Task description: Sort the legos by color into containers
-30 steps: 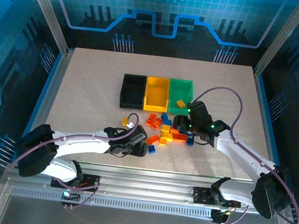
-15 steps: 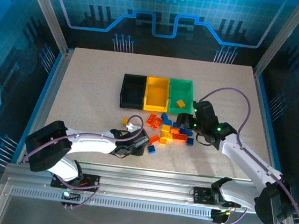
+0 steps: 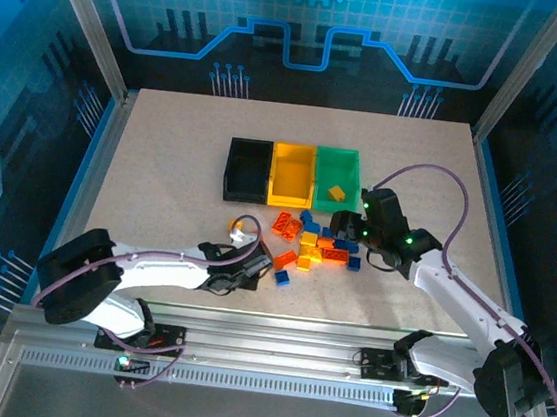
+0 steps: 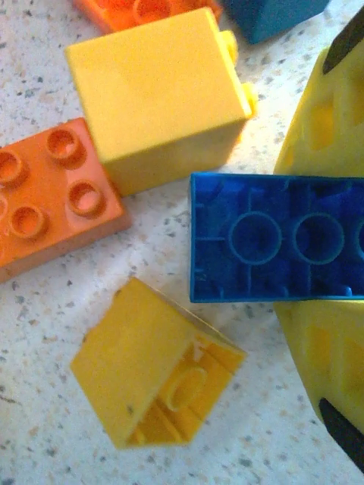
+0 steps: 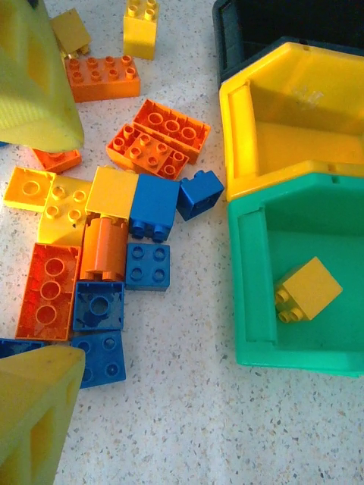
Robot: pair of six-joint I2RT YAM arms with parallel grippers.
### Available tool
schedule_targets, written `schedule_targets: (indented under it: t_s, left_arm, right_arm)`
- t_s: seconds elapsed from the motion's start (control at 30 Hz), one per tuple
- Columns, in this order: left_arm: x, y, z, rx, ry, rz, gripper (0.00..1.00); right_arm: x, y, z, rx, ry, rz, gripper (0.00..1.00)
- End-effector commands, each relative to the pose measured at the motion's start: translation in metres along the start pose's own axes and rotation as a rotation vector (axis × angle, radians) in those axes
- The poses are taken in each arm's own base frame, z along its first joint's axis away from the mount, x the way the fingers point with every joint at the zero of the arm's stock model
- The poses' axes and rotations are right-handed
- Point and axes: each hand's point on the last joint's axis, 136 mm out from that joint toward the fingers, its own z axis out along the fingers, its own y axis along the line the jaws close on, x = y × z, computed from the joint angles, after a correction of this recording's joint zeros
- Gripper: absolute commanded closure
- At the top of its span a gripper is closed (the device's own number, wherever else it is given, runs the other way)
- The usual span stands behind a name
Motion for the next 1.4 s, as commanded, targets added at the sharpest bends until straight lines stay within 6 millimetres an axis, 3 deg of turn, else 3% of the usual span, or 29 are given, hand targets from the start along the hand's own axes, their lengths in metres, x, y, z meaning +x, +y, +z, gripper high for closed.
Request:
schedule_targets:
  t_s: [0.0, 0.17, 0.33, 0.5, 0.7, 0.83, 0.97, 1.07, 1.2, 1.33, 1.37]
  left_arm:
    - [0.004, -0.003, -0.026, 0.051, 0.007, -0.025, 0.77]
    - [-0.029, -0.022, -0.075, 0.141, -0.079, -0.01, 0.75]
    - [-0.107, -0.053, -0.094, 0.279, -0.172, -0.072, 0.75]
    - [-0.195, -0.08, -0.073, 0.275, -0.23, -0.069, 0.76]
    - [-0.249, -0.087, -0.01, 0.204, -0.19, -0.11, 0.79]
    - [-0.261, -0.092, 0.018, 0.162, -0.164, -0.113, 0.75]
    - [-0.262, -0.095, 0.036, 0.143, -0.137, -0.125, 0.57]
    - [-0.265, -0.1, 0.036, 0.164, -0.137, -0.14, 0.49]
    - [-0.272, -0.114, 0.012, 0.231, -0.166, -0.148, 0.3]
    - [-0.27, -0.131, -0.031, 0.331, -0.219, -0.131, 0.01]
    - [-0.266, -0.135, -0.042, 0.361, -0.228, -0.125, 0.01]
  right_arm:
    - [-0.004, -0.002, -0.003, -0.009, -0.015, 0.026, 0.3]
    - [-0.003, -0.005, -0.001, -0.003, -0.015, 0.043, 0.3]
    - [0.003, -0.015, 0.004, 0.027, 0.007, 0.074, 0.3]
    - [0.012, -0.023, 0.006, 0.051, 0.041, 0.095, 0.3]
    - [0.02, -0.03, 0.002, 0.066, 0.056, 0.111, 0.3]
    - [0.022, -0.032, 0.0, 0.068, 0.058, 0.12, 0.3]
    - [0.024, -0.031, -0.001, 0.068, 0.069, 0.128, 0.29]
    - [0.029, -0.033, -0.002, 0.072, 0.083, 0.135, 0.29]
    - [0.037, -0.035, 0.0, 0.072, 0.114, 0.148, 0.29]
    - [0.044, -0.03, 0.007, 0.04, 0.145, 0.128, 0.3]
    - [0.045, -0.026, 0.01, 0.021, 0.157, 0.113, 0.3]
